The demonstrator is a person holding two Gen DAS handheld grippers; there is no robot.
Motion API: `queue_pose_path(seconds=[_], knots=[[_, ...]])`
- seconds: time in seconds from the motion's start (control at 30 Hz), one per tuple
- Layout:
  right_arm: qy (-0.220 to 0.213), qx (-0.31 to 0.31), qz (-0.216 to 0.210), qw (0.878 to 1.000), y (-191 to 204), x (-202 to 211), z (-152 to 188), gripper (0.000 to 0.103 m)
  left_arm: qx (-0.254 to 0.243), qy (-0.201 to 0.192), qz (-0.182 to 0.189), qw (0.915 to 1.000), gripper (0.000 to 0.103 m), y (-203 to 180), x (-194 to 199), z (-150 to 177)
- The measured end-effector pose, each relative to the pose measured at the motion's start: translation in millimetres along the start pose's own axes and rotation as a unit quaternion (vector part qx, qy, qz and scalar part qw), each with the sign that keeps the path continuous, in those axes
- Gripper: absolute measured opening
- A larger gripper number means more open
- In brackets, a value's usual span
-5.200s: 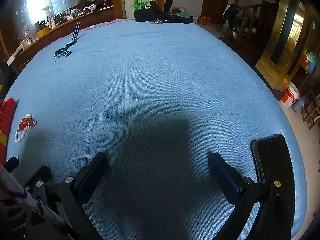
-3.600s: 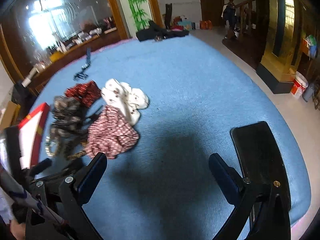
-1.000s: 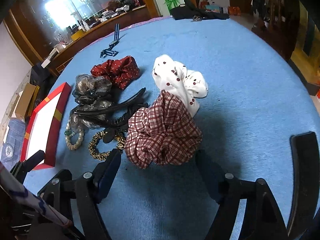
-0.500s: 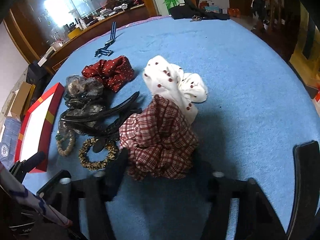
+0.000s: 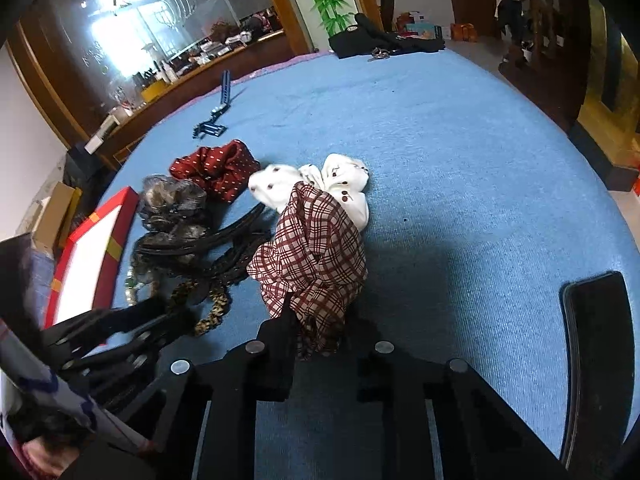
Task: Organize jewelry
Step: 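Grasp the red plaid scrunchie with the right gripper while the left grasps the leopard-print bracelet, then carry the plaid scrunchie and leopard bracelet with both grippers over the red box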
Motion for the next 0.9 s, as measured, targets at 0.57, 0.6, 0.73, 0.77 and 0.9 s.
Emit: queue_pose_path(seconds=[0.57, 0.6, 0.73, 0.77, 0.9], knots=[[-0.047, 0.002, -0.018, 0.999, 6, 45, 4, 0.021, -0.009, -0.038, 0.022, 0.9990, 0.006, -11, 39, 19], [-0.049, 0.005, -0.019, 0.999, 9, 47, 4, 0.021, -0.010, -0.043, 0.023, 0.9988, 0.006, -11, 45, 19], [-0.056, 0.018, -0.023, 0.998, 22, 54, 6, 0.021, -0.004, -0.063, 0.021, 0.9978, 0.006, -4, 65, 18], [-0.057, 0.022, -0.024, 0.998, 26, 55, 6, 0.021, -0.001, -0.067, 0.020, 0.9976, 0.006, -2, 69, 18], [-0.061, 0.036, -0.027, 0.997, 41, 61, 8, 0.021, 0.006, -0.079, 0.019, 0.9967, 0.006, 5, 83, 21]])
Point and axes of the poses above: each gripper's, at about its wrist camera, not at the fingertips, and x roughly against the way its jaws point, y to its left, z to its underside, the point moved 10 cm from there along -x, roughly the way its jaws point, and after that the axes turned 1 degree about -y, right-handed, at the moved point
